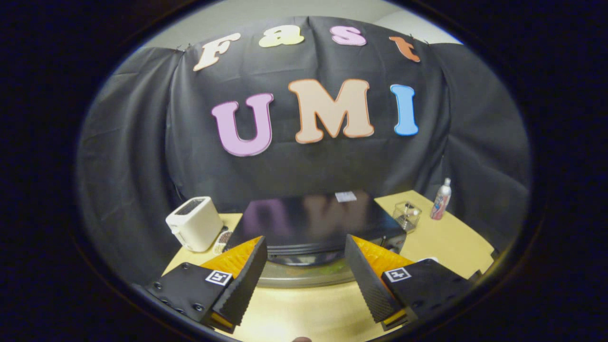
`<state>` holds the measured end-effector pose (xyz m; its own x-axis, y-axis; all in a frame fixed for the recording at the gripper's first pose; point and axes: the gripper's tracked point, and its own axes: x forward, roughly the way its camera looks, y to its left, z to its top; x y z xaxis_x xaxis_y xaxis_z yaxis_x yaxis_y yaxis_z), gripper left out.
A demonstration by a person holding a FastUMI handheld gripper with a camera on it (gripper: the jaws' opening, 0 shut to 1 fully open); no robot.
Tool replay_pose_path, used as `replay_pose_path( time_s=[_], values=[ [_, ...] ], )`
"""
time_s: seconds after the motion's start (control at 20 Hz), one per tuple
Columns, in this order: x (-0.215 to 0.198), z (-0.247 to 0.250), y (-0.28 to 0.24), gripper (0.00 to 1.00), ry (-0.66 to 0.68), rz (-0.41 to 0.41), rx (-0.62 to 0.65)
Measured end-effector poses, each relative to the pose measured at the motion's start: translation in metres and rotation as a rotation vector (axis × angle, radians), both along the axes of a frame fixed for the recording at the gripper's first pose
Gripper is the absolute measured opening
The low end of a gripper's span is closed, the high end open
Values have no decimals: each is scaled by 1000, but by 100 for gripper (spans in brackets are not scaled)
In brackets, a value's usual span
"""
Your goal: Open the toaster oven, put the food inside, and close the toaster oven door.
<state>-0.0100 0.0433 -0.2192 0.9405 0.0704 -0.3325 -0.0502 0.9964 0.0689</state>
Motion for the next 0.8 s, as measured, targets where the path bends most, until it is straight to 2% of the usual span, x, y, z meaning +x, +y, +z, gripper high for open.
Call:
replay_pose_path(
  time_s=[0.5,0.8],
  values=[
    [32,165,-16,100,-185,-5,49],
    [31,222,-23,100,-254,-15,50]
  ],
)
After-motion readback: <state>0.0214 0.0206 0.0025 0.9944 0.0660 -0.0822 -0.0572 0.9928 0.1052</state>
